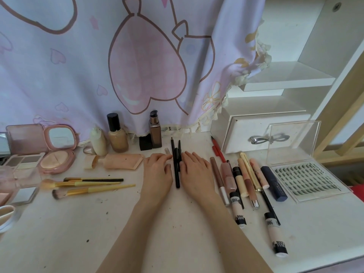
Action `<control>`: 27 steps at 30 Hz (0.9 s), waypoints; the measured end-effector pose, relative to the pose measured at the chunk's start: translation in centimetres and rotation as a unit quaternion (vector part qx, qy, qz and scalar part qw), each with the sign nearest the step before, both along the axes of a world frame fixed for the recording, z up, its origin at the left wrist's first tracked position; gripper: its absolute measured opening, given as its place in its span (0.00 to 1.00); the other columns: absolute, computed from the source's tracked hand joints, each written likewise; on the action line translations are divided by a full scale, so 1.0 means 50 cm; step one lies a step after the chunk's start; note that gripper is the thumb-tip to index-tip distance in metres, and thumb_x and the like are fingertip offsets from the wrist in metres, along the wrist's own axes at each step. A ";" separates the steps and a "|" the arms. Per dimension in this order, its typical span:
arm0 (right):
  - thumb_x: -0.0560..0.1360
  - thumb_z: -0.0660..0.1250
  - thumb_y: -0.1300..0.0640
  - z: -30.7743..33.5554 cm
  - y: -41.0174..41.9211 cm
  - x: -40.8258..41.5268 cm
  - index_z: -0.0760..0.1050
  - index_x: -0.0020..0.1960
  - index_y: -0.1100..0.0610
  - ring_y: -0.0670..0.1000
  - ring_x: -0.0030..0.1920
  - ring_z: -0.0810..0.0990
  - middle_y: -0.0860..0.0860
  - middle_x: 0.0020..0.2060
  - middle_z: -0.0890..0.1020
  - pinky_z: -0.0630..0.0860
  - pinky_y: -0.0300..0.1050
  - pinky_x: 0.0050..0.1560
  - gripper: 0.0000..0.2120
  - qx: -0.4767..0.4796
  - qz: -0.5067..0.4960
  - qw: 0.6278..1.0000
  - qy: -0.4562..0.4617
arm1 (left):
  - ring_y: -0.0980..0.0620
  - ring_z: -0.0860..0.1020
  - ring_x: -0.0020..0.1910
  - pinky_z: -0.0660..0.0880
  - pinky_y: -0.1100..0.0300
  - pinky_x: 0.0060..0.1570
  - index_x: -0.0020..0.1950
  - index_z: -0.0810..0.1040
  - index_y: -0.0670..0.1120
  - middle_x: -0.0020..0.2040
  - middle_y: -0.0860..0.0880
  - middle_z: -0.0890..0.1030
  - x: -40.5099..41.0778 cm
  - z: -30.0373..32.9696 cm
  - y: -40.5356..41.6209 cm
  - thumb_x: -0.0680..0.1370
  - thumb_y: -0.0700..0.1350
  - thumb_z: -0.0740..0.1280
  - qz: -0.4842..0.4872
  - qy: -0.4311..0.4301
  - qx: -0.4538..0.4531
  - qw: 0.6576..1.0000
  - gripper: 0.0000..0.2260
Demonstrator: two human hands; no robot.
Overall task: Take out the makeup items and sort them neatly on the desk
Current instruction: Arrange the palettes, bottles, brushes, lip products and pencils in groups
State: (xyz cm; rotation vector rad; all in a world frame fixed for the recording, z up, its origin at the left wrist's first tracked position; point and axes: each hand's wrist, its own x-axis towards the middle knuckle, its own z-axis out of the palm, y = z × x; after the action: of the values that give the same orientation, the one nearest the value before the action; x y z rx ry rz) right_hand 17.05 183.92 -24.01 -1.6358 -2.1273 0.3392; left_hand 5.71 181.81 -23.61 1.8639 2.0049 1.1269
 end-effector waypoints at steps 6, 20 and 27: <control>0.81 0.49 0.53 0.000 -0.002 -0.001 0.60 0.73 0.51 0.49 0.74 0.57 0.46 0.72 0.65 0.50 0.46 0.71 0.21 0.000 0.005 1.000 -0.001 | 0.47 0.60 0.67 0.55 0.58 0.59 0.71 0.67 0.50 0.71 0.52 0.67 0.000 -0.009 0.003 0.79 0.37 0.55 0.000 0.102 -0.033 0.994 0.20; 0.81 0.48 0.57 0.004 0.000 0.003 0.60 0.74 0.50 0.48 0.74 0.55 0.44 0.72 0.66 0.47 0.44 0.71 0.21 -0.015 0.009 1.000 0.004 | 0.47 0.59 0.66 0.52 0.59 0.53 0.71 0.66 0.54 0.71 0.53 0.66 -0.002 -0.022 0.007 0.76 0.33 0.55 -0.014 0.153 -0.052 0.987 0.26; 0.81 0.48 0.57 0.002 -0.003 0.003 0.60 0.73 0.50 0.50 0.74 0.58 0.47 0.70 0.69 0.49 0.45 0.70 0.21 -0.012 0.010 1.000 0.021 | 0.49 0.59 0.67 0.53 0.60 0.55 0.71 0.65 0.53 0.71 0.54 0.66 -0.004 -0.022 0.005 0.78 0.35 0.54 -0.018 0.141 -0.046 0.989 0.24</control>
State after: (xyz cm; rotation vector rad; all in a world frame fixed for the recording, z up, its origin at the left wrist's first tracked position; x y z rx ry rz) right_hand 17.18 183.77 -23.90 -1.6073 -2.1181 0.4026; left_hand 5.53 182.04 -24.72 2.0999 2.1137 0.7828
